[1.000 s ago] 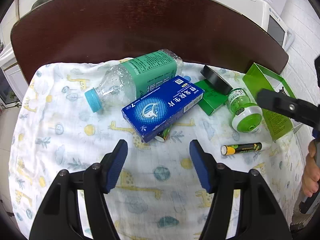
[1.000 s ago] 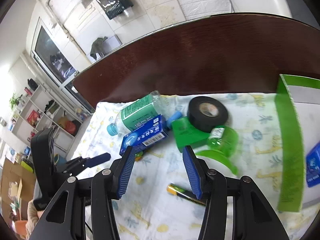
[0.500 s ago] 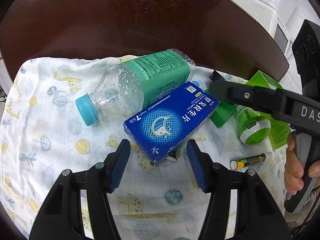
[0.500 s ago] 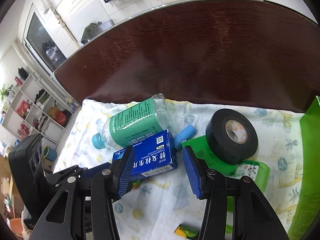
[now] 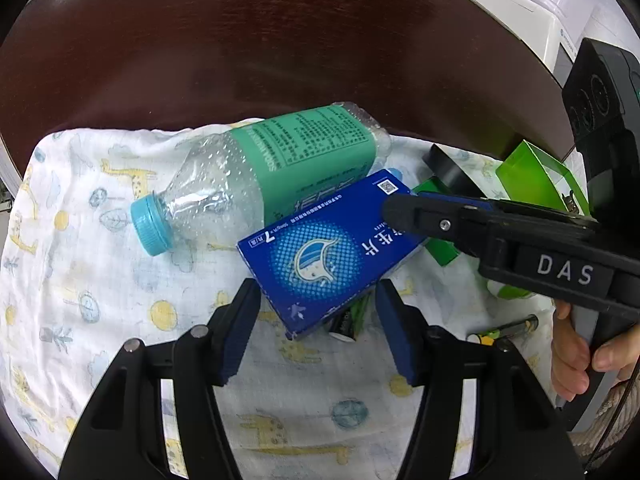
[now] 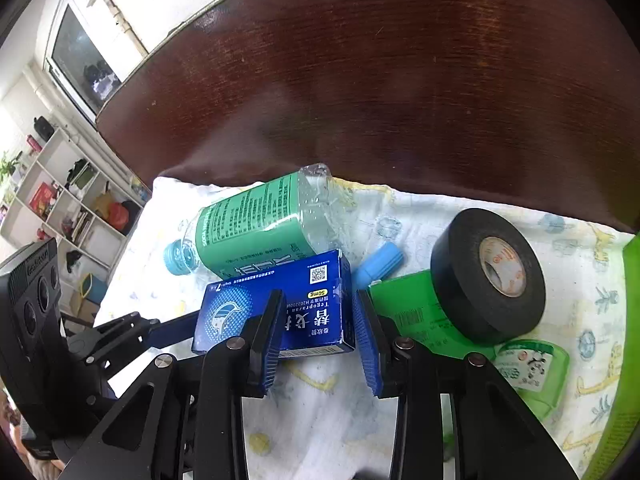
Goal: Organize rigid objects
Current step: 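Move the right gripper to the blue medicine box and close on it, then lift the medicine box with the right gripper into the green box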
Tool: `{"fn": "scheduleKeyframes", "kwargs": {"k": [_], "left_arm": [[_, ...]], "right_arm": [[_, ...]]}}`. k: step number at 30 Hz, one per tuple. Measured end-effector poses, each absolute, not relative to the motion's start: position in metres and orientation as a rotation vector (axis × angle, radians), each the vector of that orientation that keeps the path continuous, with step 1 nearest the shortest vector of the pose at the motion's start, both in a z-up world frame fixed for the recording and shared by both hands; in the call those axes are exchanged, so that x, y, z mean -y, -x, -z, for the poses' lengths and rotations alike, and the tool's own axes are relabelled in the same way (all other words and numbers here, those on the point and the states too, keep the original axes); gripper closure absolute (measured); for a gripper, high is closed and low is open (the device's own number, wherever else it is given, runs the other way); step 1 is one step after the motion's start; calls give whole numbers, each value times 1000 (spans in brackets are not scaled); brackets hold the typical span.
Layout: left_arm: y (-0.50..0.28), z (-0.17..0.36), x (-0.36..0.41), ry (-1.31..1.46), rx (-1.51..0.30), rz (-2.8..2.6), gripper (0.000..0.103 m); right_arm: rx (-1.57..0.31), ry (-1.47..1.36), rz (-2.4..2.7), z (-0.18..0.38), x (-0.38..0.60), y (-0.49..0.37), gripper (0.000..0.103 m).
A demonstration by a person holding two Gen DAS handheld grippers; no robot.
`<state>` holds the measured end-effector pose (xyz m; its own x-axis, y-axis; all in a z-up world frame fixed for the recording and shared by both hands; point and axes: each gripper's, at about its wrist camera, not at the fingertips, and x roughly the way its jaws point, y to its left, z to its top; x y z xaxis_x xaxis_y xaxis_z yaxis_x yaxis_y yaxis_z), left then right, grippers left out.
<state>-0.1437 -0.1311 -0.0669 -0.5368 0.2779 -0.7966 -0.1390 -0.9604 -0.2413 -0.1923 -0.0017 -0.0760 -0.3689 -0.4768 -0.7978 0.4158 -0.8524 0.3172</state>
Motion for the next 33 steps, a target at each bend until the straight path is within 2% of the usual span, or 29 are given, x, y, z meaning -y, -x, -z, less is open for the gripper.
{"fn": "scheduleKeyframes", "kwargs": {"k": [12,33], "left_arm": [[127,30,103,1263,99,-2581,44],[112,-43,-71,1009,-251,-2458,44]], "right_arm": [[143,-1227,2302,43,-36,172,66],[383,-1009,2593,-27,-212,106,66]]}}
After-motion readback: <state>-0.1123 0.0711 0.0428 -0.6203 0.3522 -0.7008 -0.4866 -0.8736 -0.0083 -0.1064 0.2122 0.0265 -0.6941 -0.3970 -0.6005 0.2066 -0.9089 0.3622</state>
